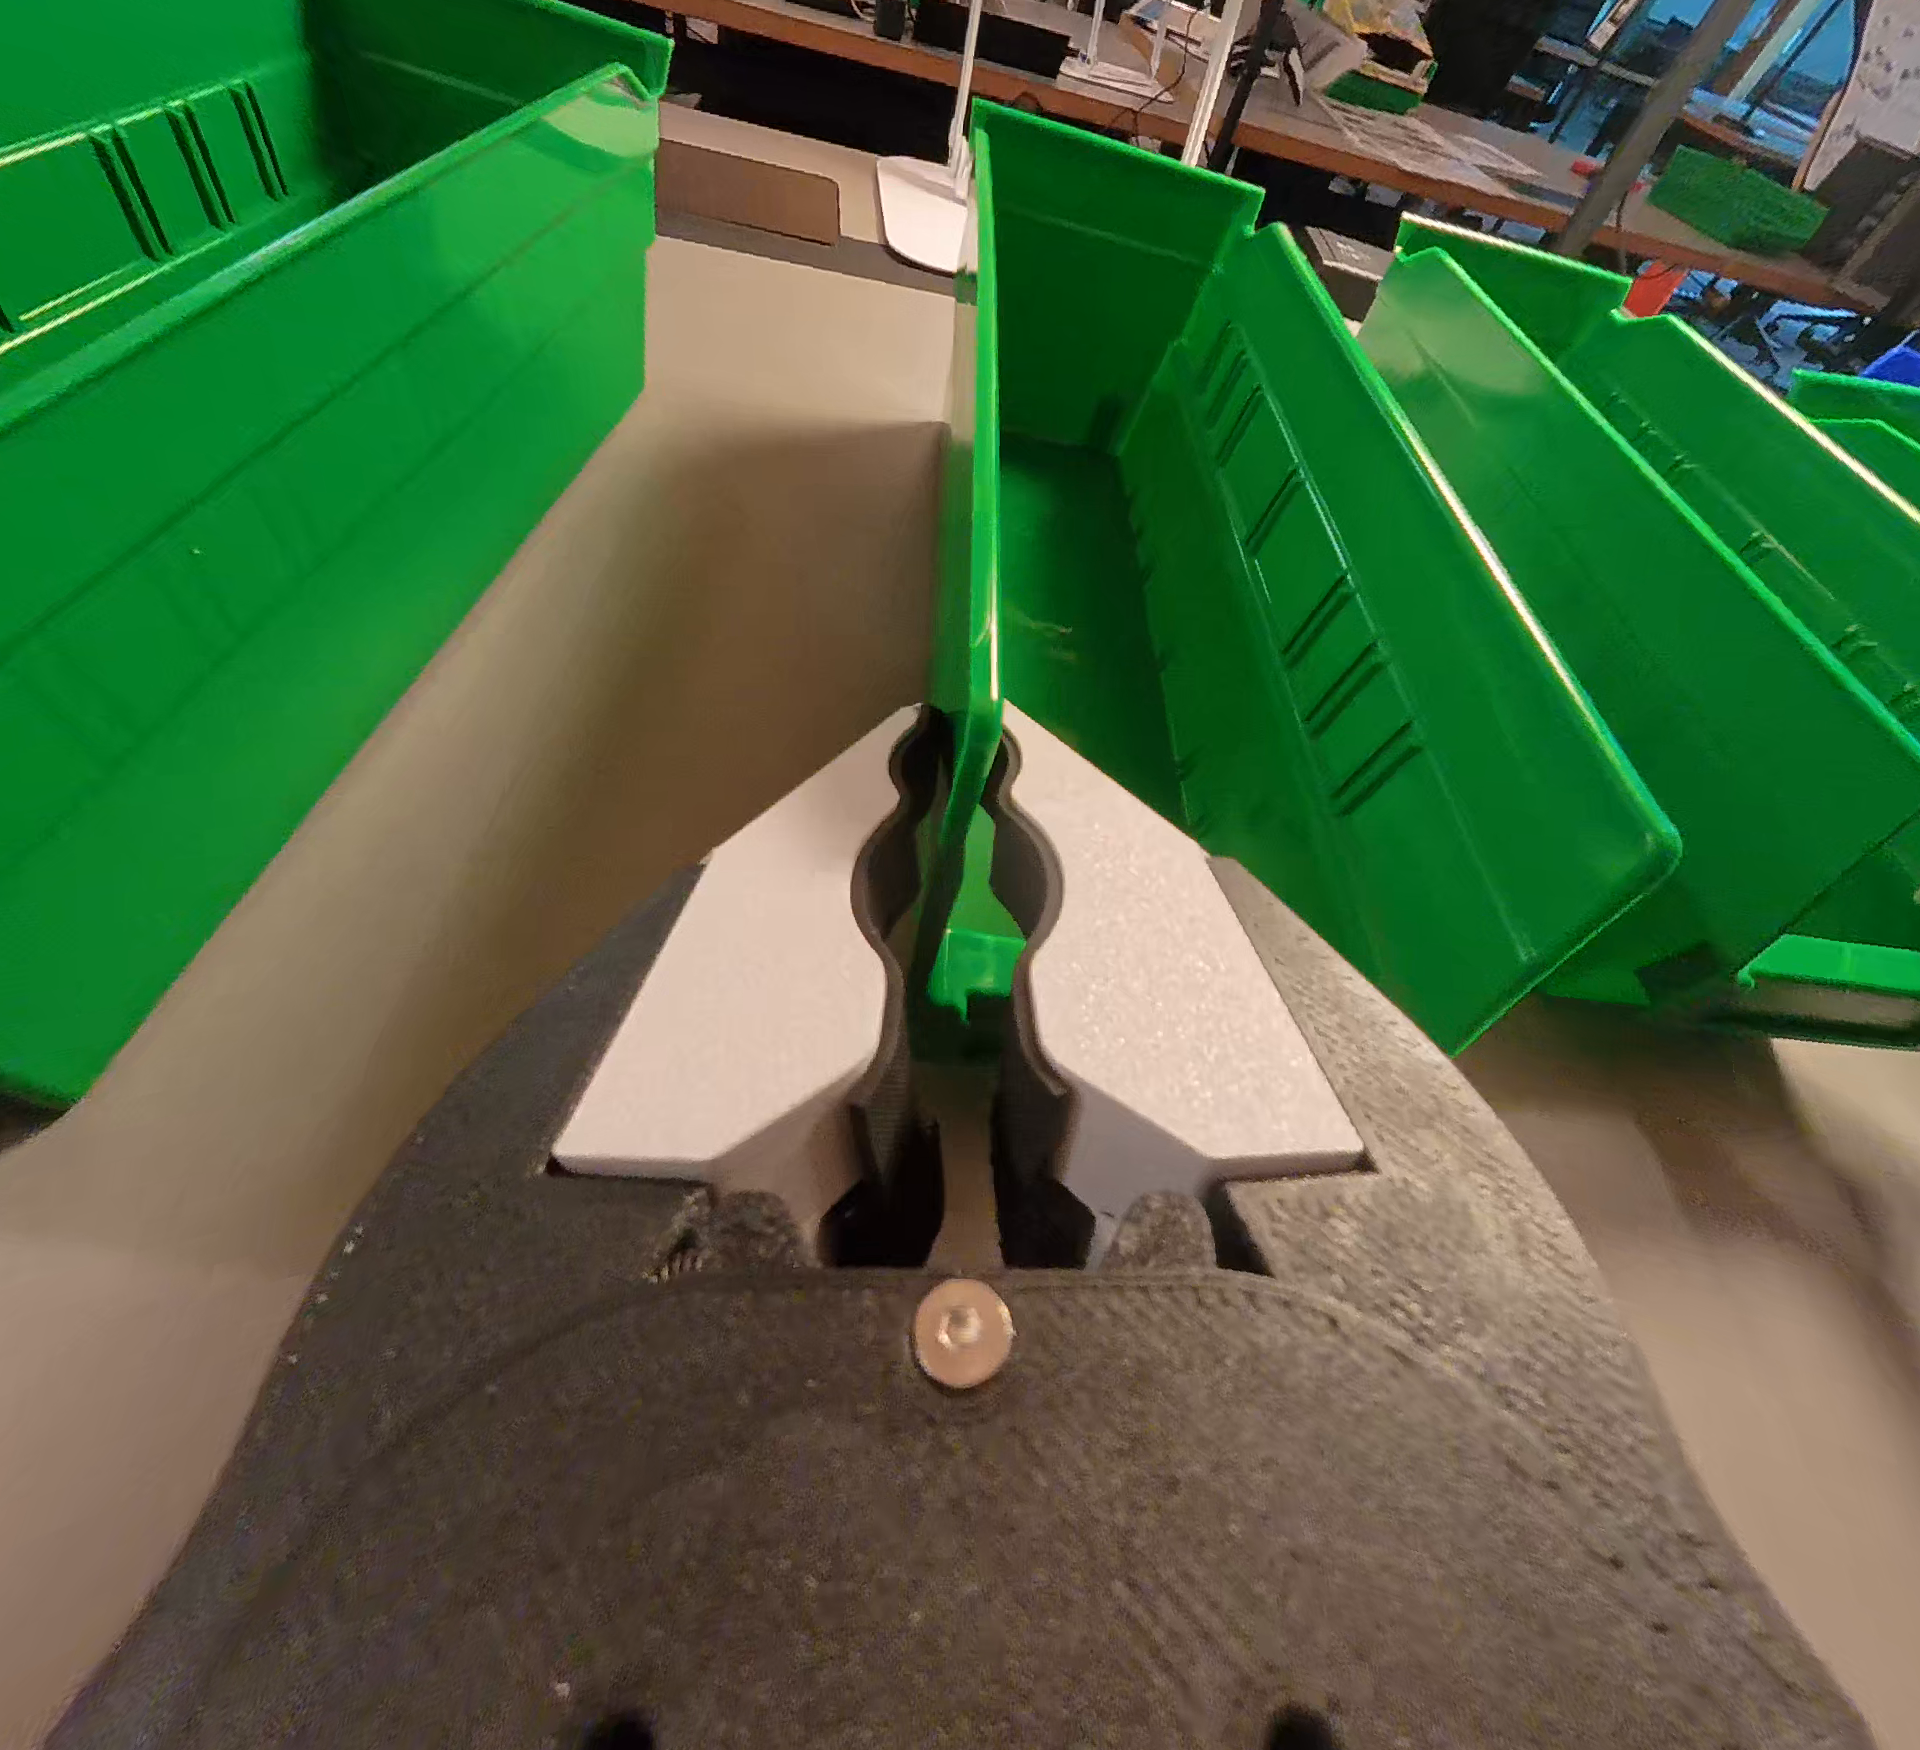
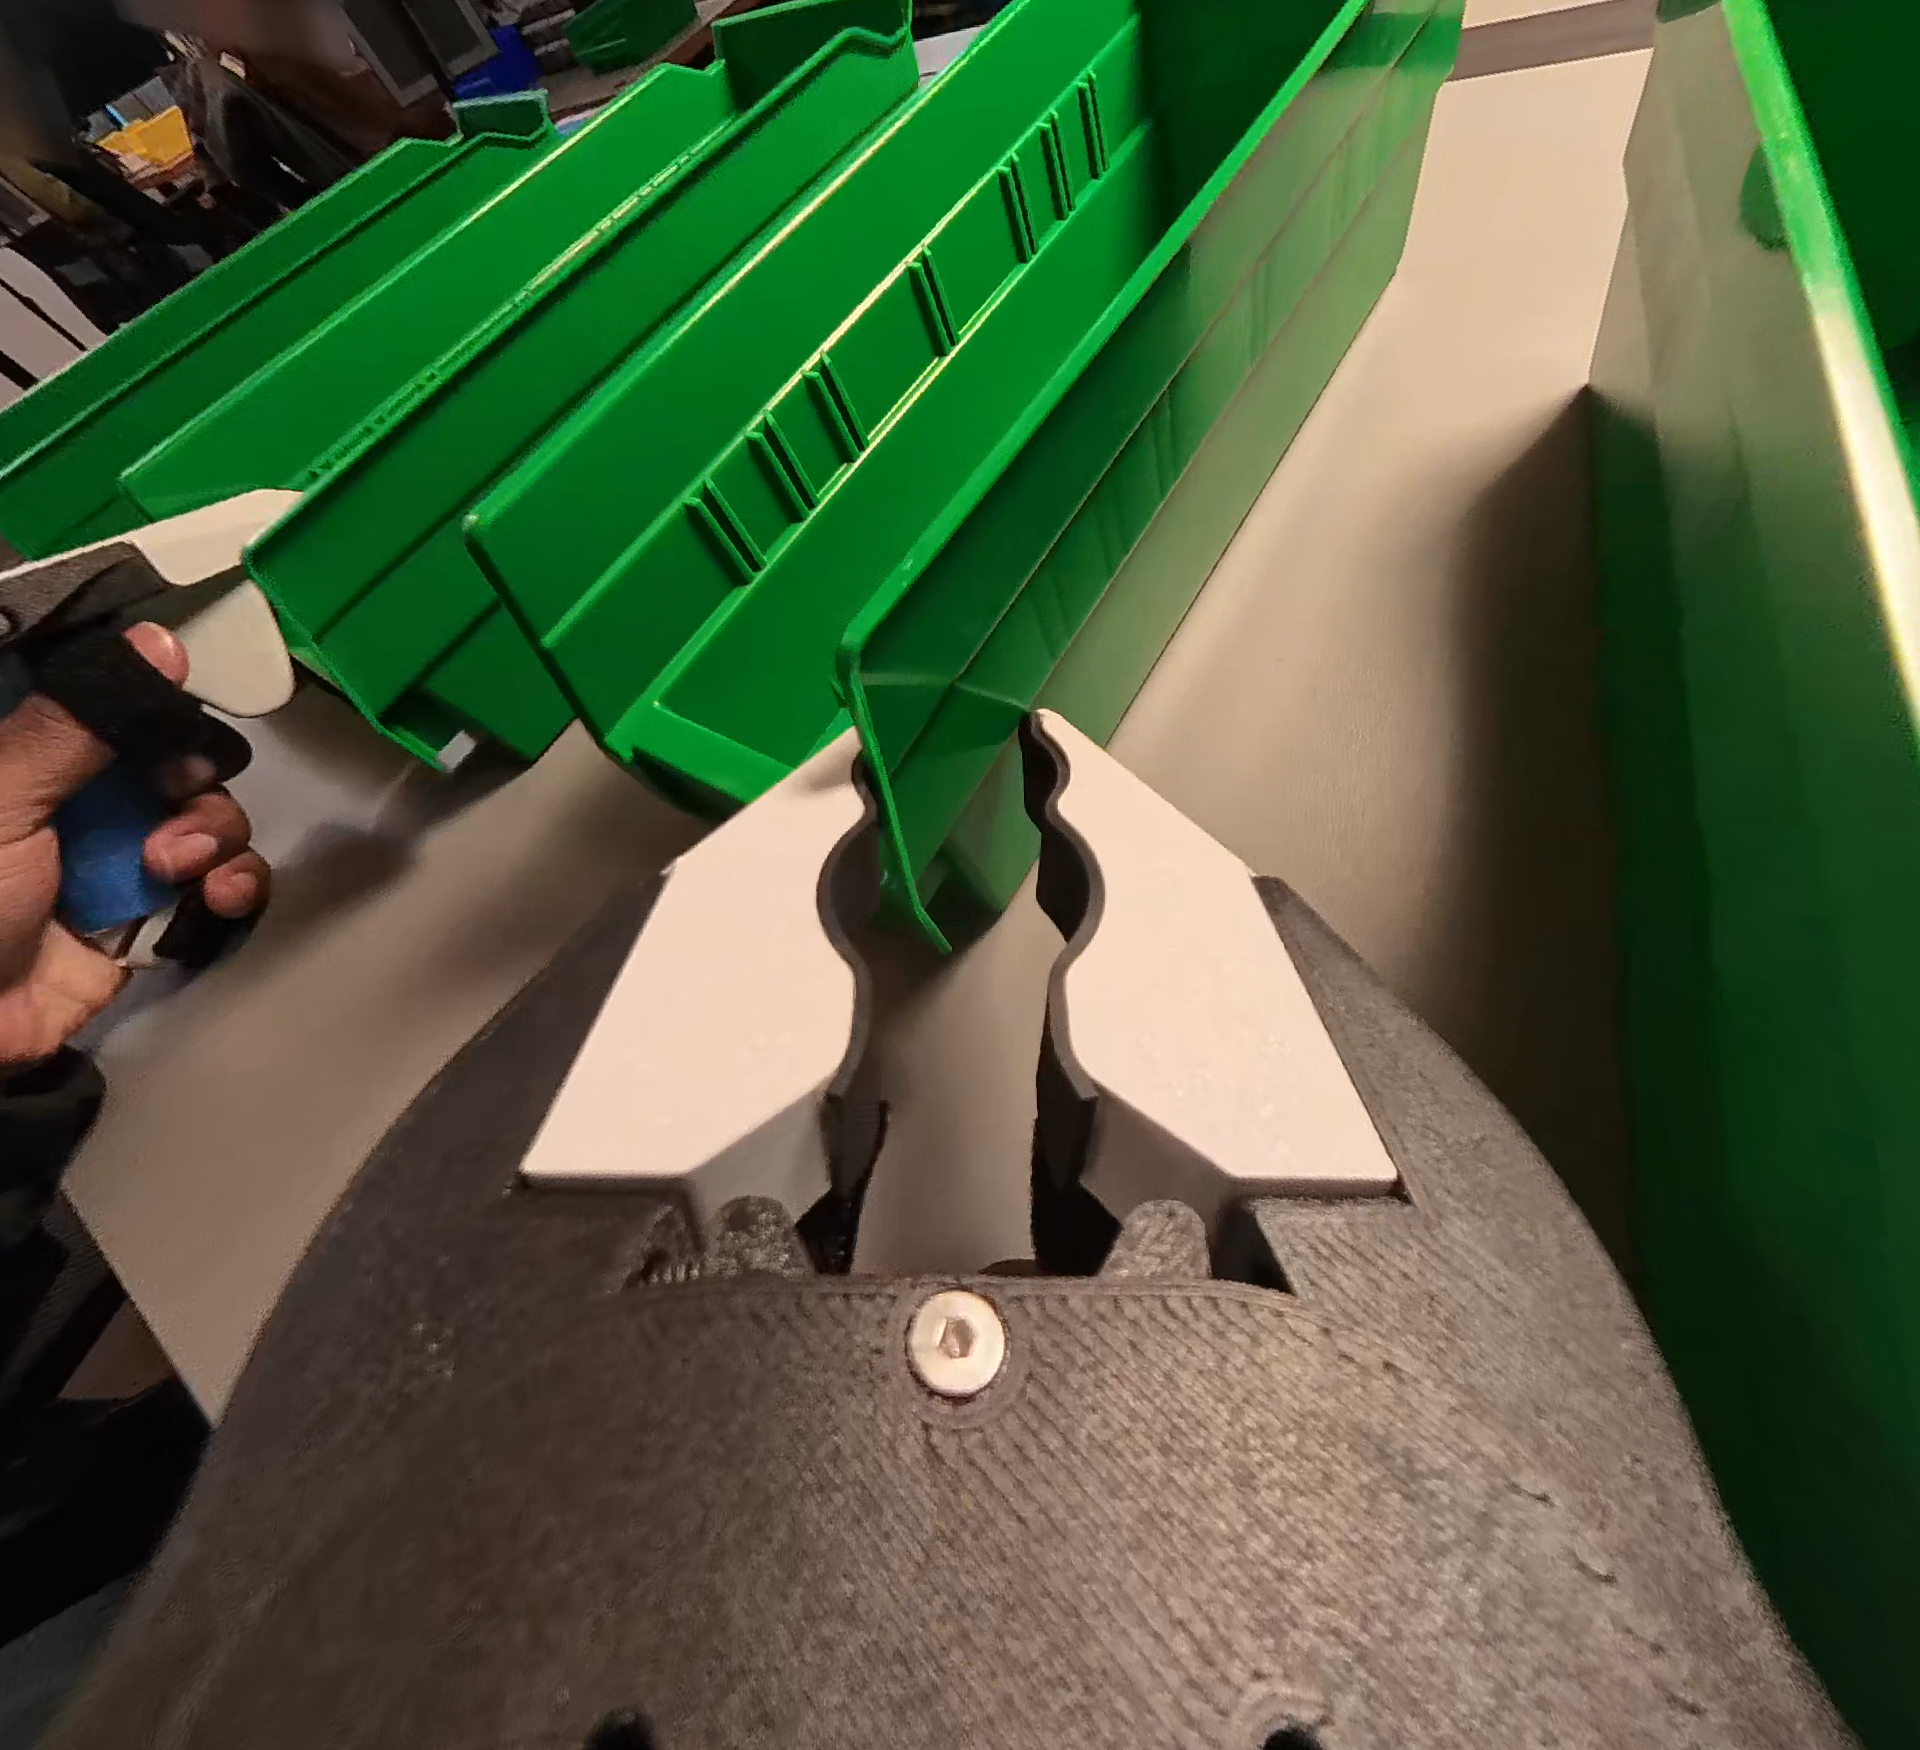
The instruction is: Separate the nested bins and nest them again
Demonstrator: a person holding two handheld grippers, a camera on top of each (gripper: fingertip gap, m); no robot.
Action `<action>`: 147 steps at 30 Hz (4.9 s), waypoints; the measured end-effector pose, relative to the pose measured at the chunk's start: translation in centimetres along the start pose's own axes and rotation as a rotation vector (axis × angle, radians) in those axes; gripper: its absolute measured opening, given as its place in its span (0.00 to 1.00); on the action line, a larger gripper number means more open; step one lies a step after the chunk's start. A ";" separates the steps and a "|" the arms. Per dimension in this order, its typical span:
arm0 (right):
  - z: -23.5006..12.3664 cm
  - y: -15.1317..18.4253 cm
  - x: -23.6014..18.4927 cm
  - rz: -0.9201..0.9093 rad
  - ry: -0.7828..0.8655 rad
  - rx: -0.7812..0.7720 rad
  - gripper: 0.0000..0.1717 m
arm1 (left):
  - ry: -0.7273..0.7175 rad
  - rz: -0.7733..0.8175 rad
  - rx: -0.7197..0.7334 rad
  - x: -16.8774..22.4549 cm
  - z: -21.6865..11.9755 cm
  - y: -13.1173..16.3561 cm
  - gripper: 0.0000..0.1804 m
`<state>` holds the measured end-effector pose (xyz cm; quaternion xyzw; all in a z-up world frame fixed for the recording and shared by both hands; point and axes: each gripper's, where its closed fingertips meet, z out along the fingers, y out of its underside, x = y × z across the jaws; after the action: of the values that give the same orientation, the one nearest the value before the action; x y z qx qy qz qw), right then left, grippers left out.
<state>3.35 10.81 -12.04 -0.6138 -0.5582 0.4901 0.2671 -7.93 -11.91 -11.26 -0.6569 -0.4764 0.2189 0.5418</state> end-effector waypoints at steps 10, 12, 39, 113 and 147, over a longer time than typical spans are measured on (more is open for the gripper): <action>0.9 -0.6 0.9 -0.007 0.023 -0.001 0.12 | 0.024 -0.097 0.065 0.9 0.3 -0.7 0.04; 0.9 -0.6 1.0 -0.005 0.026 0.000 0.12 | 0.035 -0.098 0.075 1.4 0.3 -0.8 0.05; -14.4 -0.8 7.6 -0.110 0.407 0.040 0.36 | -0.113 0.325 0.010 -13.1 -8.1 -2.6 0.36; -5.9 1.9 -0.5 0.045 -0.022 0.059 0.35 | 0.103 0.127 -0.083 -8.0 -5.7 -9.6 0.59; -3.4 1.9 -2.3 0.067 -0.136 0.010 0.63 | -0.031 0.199 -0.606 -9.0 9.1 -9.6 0.86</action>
<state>7.45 8.90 -11.74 -0.5961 -0.5516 0.5424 0.2149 -23.02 -15.45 -7.38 -0.8283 -0.4616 0.1291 0.2902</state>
